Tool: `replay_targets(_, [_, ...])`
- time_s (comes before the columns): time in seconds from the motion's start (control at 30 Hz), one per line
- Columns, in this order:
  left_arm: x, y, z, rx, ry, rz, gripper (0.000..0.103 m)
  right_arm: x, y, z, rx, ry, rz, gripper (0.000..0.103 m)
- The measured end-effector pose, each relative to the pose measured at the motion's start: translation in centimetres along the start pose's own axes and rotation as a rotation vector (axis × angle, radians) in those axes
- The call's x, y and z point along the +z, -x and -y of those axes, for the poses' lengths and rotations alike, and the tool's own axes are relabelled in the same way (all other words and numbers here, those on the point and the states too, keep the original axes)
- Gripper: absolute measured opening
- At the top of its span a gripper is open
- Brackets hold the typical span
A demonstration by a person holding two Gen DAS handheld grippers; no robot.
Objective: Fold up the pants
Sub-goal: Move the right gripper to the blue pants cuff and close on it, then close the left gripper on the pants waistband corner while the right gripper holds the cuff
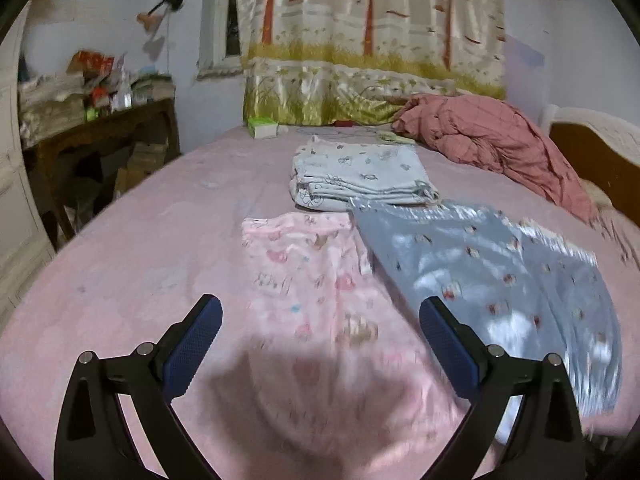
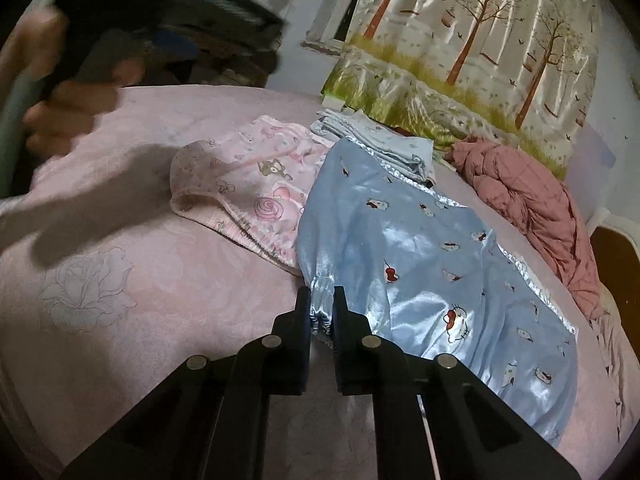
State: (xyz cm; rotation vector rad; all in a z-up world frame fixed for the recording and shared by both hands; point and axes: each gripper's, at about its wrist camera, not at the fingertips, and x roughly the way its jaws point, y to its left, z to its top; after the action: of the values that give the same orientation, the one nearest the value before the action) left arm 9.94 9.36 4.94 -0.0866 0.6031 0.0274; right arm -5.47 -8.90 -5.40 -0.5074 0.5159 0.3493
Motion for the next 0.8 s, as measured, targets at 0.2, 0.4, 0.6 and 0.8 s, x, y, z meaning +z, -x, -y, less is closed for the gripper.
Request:
replay_targets(0.2, [5.4,-8.1,0.8,-0.144,0.043,-0.137,0.081,-0.2,-0.2,-0.1,-0.026,0.001,0.002,0.009])
replay_targets(0.4, [9.9,-15.8,1.1,-0.184,0.088,-0.229,0.057,-0.7,-1.0,0.0,-0.030,-0.011,-0.013,0.009])
replay_targets(0.6, [11.0,-22.6,0.5,-0.169,0.159,-0.334,0.054,-1.0,-1.2,-0.2,-0.030,-0.013,-0.013,0.009])
replay_targets(0.8, [9.8,-26.3,0.2,-0.229,0.250,-0.387,0.043,-1.1,-1.7,0.5,0.018,-0.050,-0.032,0.009])
